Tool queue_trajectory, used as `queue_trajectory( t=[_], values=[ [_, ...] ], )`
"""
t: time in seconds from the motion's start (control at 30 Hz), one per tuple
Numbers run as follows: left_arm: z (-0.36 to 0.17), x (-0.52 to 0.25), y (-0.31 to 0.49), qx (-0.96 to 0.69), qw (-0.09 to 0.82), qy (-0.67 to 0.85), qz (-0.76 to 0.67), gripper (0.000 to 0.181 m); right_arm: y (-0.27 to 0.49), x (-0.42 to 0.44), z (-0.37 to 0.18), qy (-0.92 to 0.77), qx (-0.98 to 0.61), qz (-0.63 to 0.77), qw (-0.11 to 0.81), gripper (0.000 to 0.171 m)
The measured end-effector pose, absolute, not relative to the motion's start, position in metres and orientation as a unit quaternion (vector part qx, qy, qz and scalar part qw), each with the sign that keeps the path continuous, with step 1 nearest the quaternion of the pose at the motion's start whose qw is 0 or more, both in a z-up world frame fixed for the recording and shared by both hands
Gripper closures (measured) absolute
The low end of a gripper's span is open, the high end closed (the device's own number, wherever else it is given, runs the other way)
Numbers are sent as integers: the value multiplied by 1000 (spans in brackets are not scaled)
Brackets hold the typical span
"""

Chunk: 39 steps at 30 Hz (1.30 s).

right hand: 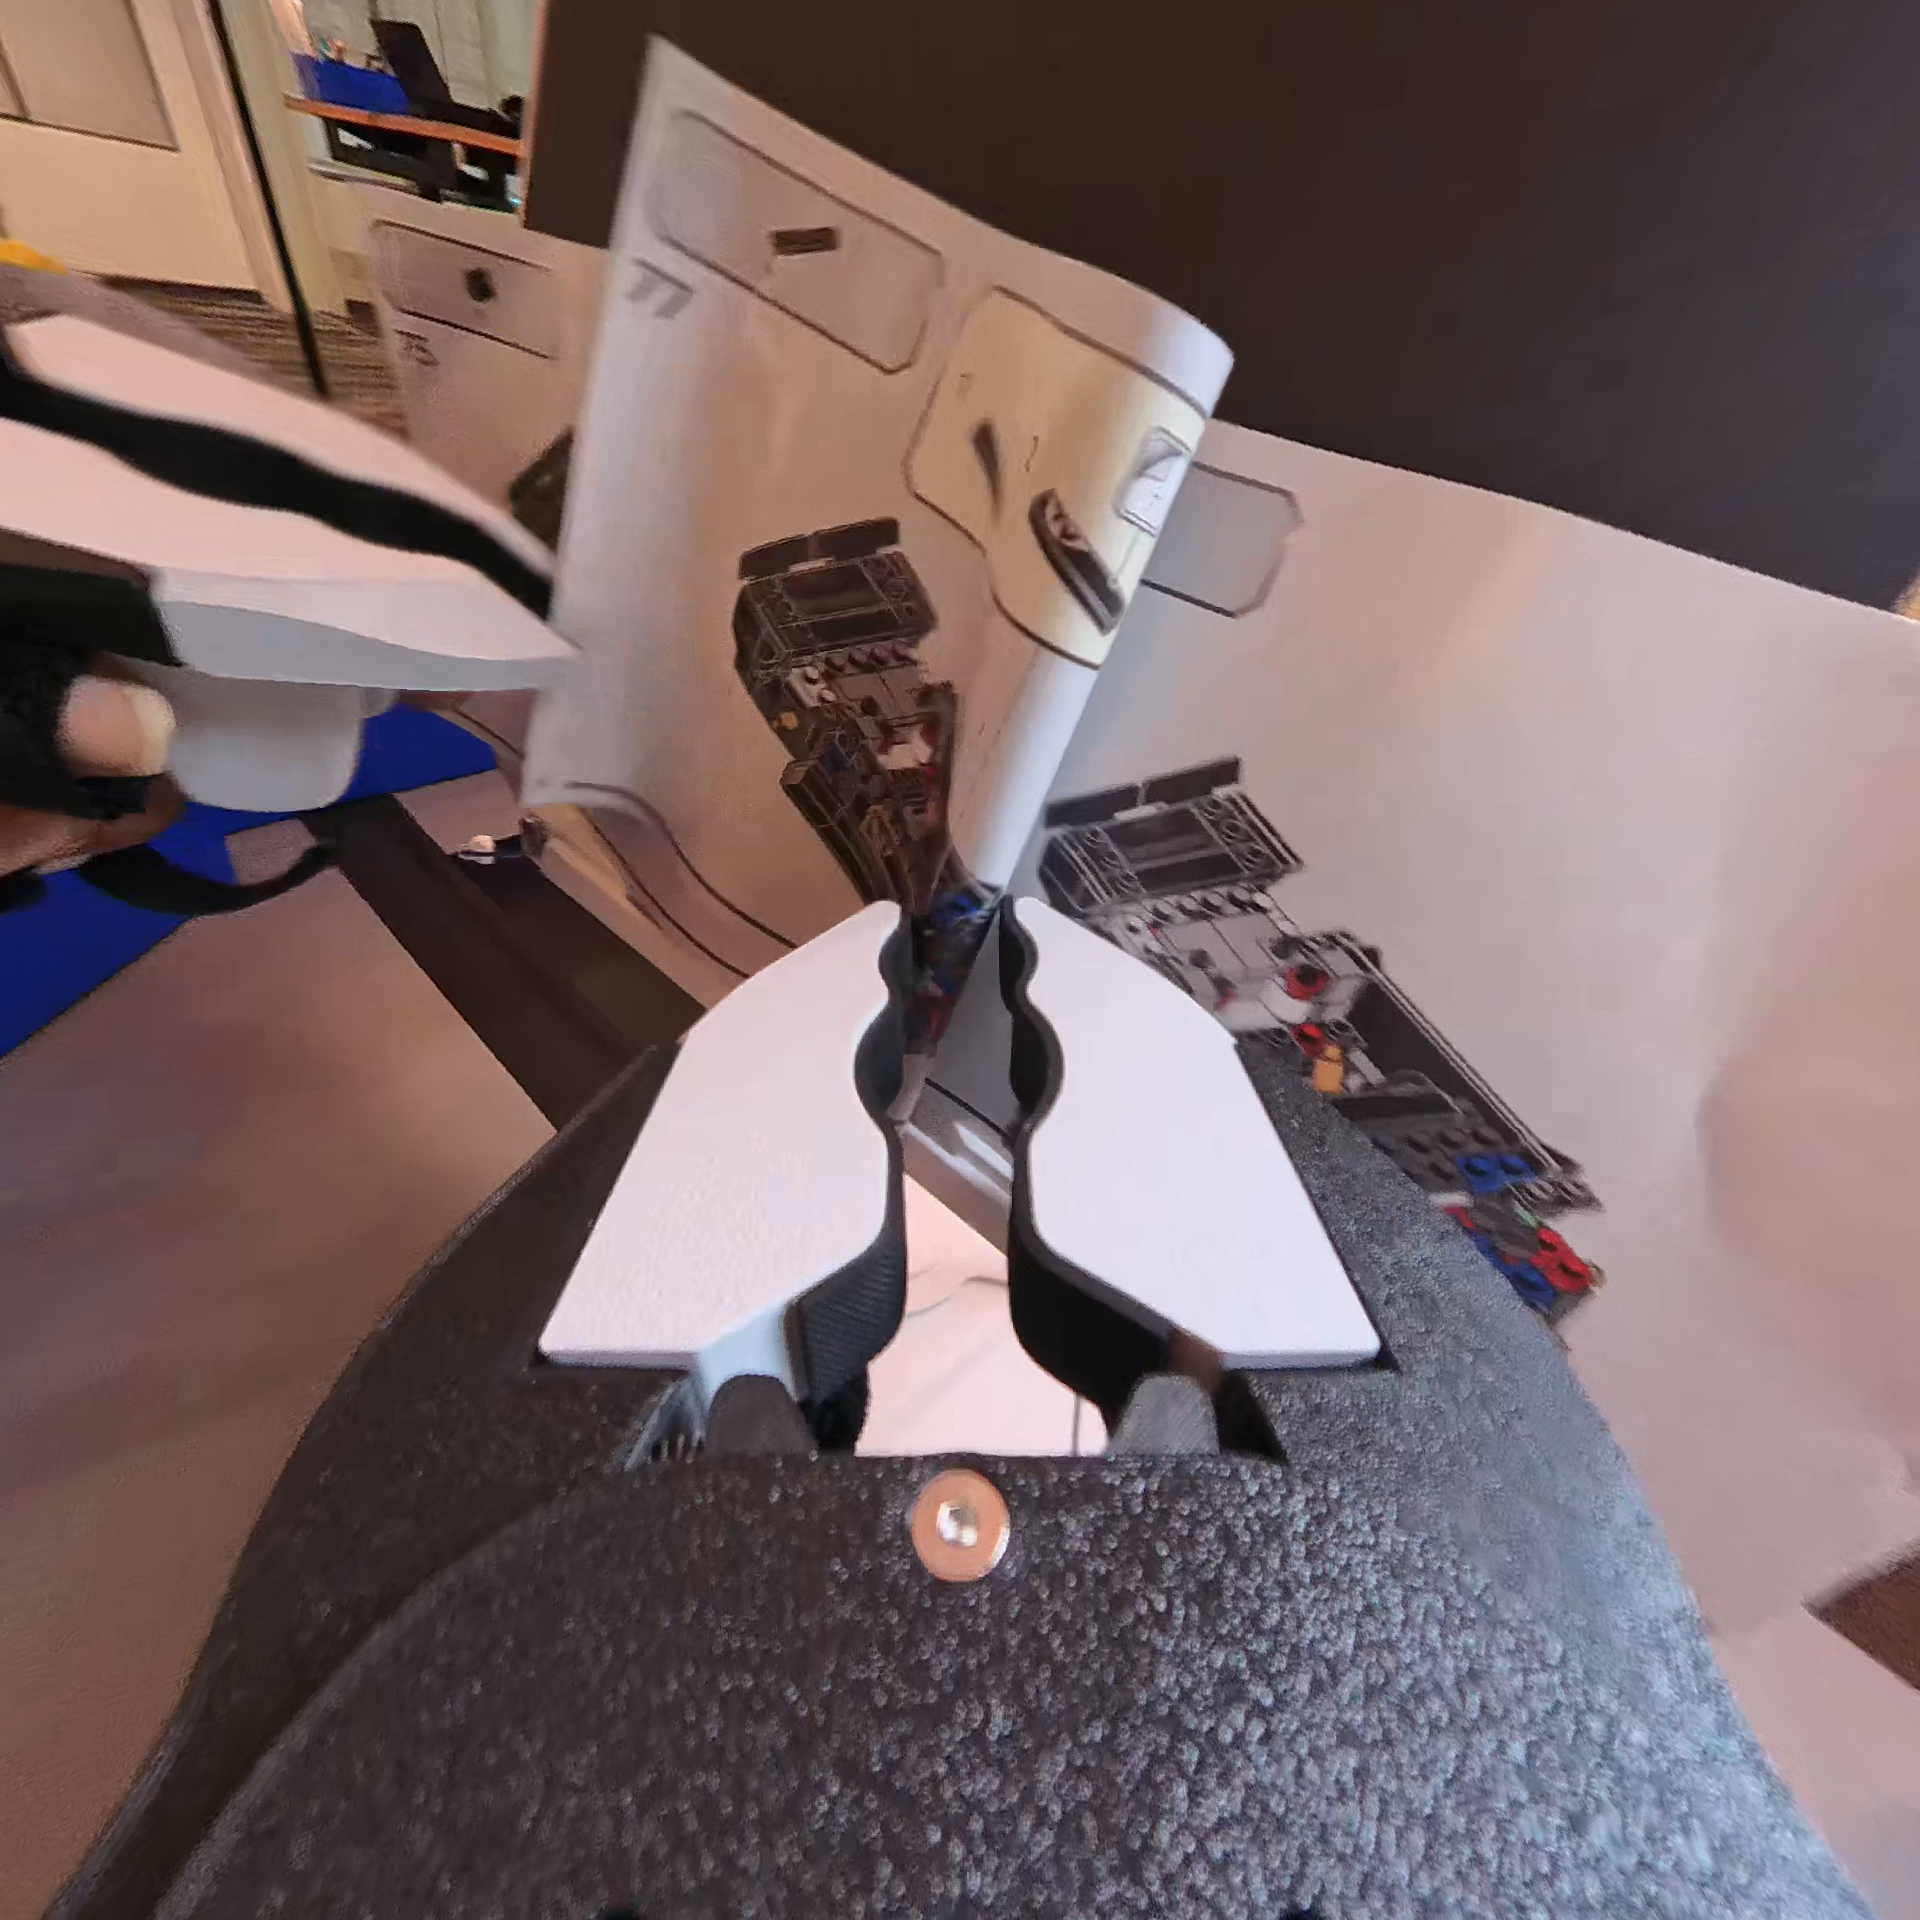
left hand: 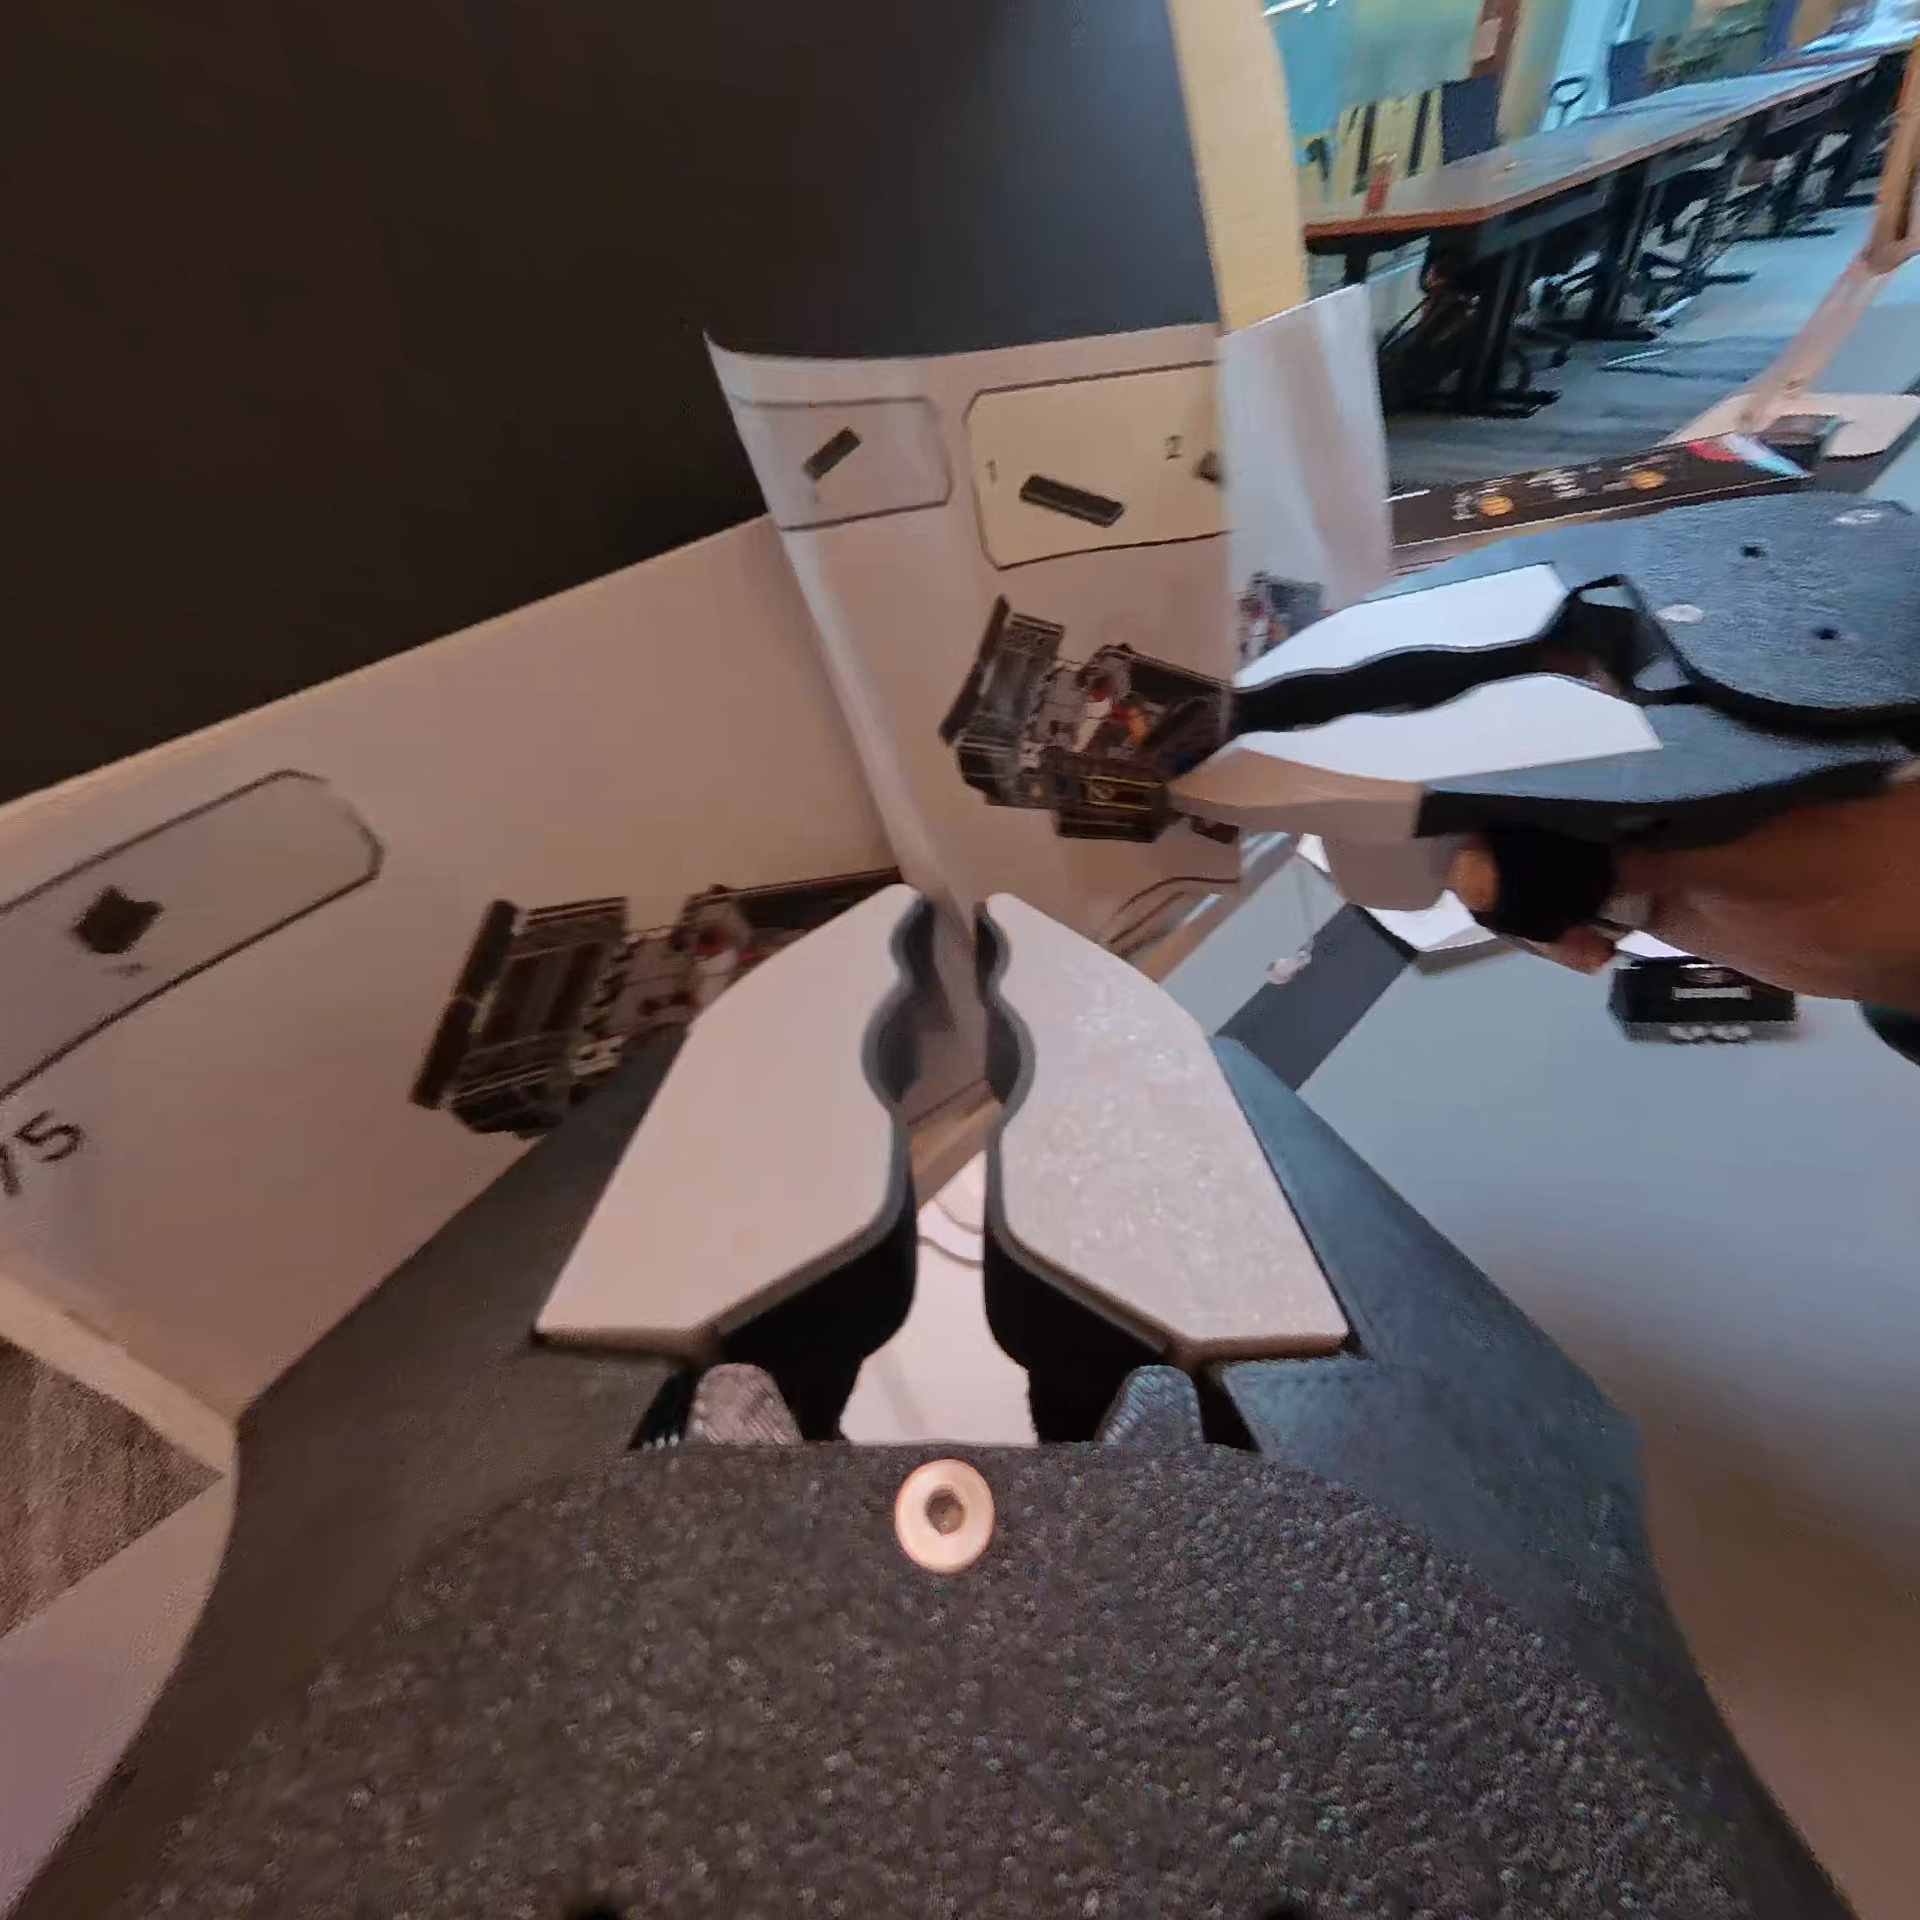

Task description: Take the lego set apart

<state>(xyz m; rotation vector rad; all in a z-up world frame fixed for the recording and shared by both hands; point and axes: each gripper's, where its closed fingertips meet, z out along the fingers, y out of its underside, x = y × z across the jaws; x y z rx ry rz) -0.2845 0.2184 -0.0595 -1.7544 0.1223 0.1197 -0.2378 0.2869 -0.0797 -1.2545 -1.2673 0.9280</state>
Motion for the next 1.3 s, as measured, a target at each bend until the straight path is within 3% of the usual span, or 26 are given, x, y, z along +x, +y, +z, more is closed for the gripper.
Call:
queue_trajectory(
  t=[0.03,0.23,0.33,0.43,0.47,0.5,0.57,0.63,0.73,1.03,1.2,1.3],
  values=[
    [-60,-276,216,-765,640,61,45,181,292,-233,-80,-524,-536,384,539,155],
    [-68,-224,216,-753,649,107,28,181,282,-182,-40,-454,-523,416,590,135],
    [-73,-193,223,-742,658,126,7,181,236,-168,-20,-470,-489,475,561,127],
    [-80,-162,230,-729,671,134,-15,181,224,-176,-31,-517,-508,435,534,122],
    [-85,-155,233,-728,671,135,-17,181,226,-179,-38,-533,-514,415,529,129],
    [-90,-150,234,-731,669,133,-21,181,234,-178,-43,-539,-517,391,538,162],
    [-93,-148,232,-726,677,118,-25,175,256,-172,-45,-531,-524,346,569,171],
    [-95,-156,224,-724,682,105,-13,160,277,-163,-48,-530,-536,323,573,171],
    [-100,-187,215,-734,675,70,32,152,318,-150,-49,-525,-556,278,582,171],
    [-102,-276,213,-757,644,-50,93,150,397,-158,-51,-540,-552,184,608,168],
    [-105,-294,214,-768,628,-68,105,146,421,-147,-53,-487,-602,161,612,146],
    [-101,-300,207,-763,633,-71,112,146,426,-122,-26,-396,-604,168,671,147]
  ],
)
